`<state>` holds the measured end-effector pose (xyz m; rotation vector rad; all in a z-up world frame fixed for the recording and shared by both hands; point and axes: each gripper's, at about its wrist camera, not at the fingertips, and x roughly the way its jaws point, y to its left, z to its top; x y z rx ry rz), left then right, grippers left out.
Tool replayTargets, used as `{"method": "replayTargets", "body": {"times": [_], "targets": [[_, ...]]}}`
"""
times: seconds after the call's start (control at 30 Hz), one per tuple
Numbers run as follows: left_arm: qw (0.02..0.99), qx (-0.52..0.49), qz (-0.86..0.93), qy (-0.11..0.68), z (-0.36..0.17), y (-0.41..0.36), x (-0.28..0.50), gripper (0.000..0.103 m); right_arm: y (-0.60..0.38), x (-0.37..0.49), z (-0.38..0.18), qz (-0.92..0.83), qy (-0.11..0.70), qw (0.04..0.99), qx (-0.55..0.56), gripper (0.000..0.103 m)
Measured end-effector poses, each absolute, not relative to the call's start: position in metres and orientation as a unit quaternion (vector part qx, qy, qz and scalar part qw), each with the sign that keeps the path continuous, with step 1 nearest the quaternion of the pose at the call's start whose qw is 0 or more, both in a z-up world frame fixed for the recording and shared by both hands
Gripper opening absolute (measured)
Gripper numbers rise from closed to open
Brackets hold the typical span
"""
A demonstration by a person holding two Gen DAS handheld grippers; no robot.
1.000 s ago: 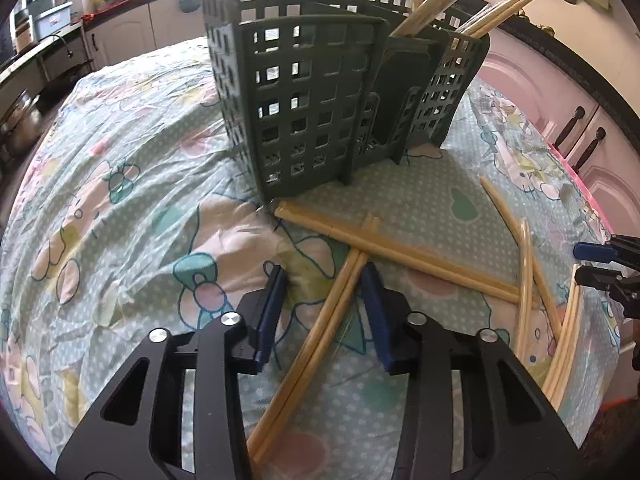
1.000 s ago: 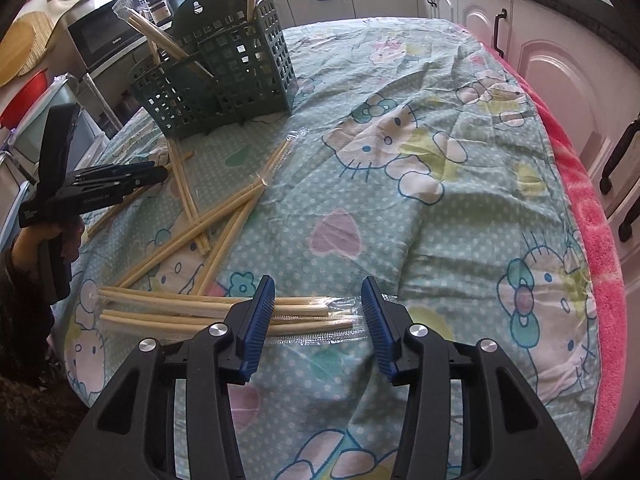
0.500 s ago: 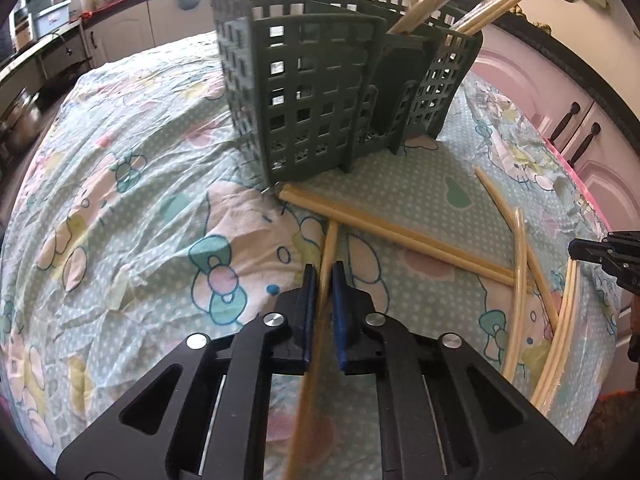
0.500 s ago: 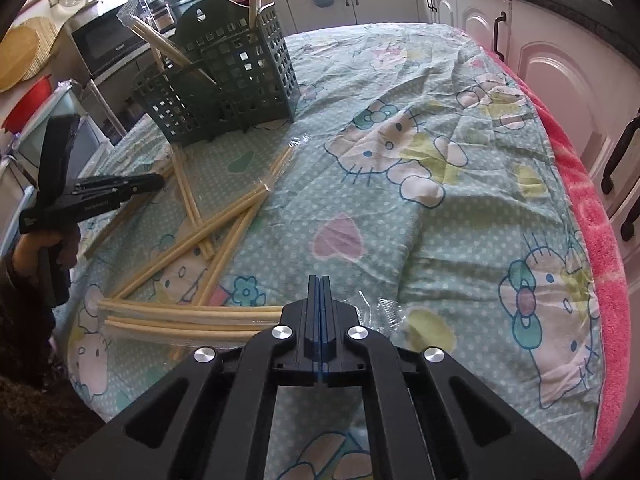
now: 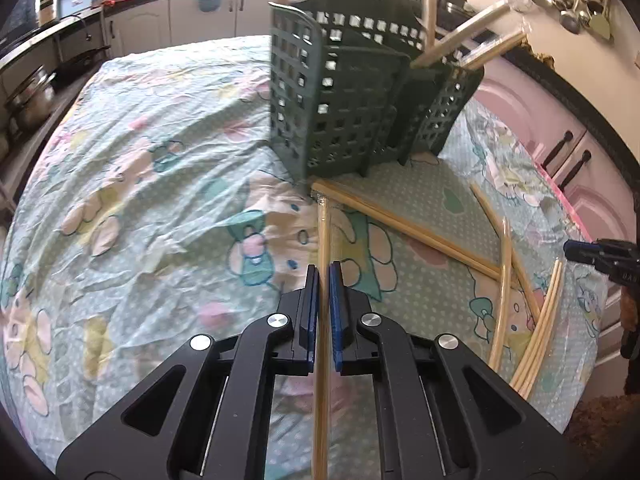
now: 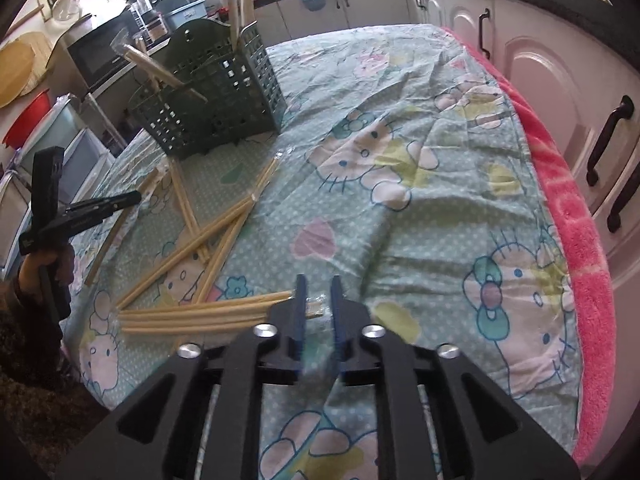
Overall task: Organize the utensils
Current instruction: 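Lift the held chopsticks upright with both grippers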
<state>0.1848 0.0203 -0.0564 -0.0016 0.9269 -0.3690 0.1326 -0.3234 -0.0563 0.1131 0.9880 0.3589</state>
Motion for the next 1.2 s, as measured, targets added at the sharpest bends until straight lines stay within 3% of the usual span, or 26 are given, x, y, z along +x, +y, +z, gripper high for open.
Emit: {"method": "replayTargets", "body": {"times": [0.1,0.2,0.37,0.4,0.47,0.53,0.6,1.2], "targets": [[0.883,-0.016,-0.173,0.436,-0.049,0.030,0.180,0.003,-0.319,0.134,-0.060,0.175,0.481,0.858,0.052,0.027],[0.891,-0.028,-0.168,0.420,-0.036,0.037,0.175,0.003,-0.316,0.135,-0.064,0.175,0.488,0.854,0.049,0.039],[0.906,-0.038,-0.168,0.386,-0.008,0.043,0.164,0.003,-0.309,0.139,-0.071,0.181,0.491,0.851,0.046,0.041],[0.908,-0.039,-0.169,0.382,-0.003,0.043,0.163,0.003,-0.308,0.139,-0.071,0.182,0.490,0.851,0.044,0.041],[0.913,-0.042,-0.173,0.368,0.010,0.041,0.159,0.003,-0.306,0.140,-0.070,0.181,0.487,0.853,0.043,0.029],[0.916,-0.043,-0.178,0.356,0.020,0.037,0.156,0.003,-0.305,0.141,-0.069,0.189,0.485,0.853,0.048,0.008],[0.921,-0.044,-0.181,0.342,0.033,0.034,0.154,0.003,-0.304,0.139,-0.064,0.196,0.475,0.856,0.048,0.004],[0.953,-0.088,-0.176,0.229,0.109,0.025,0.157,0.003,-0.248,0.129,0.060,0.271,0.333,0.903,-0.021,0.001]]}}
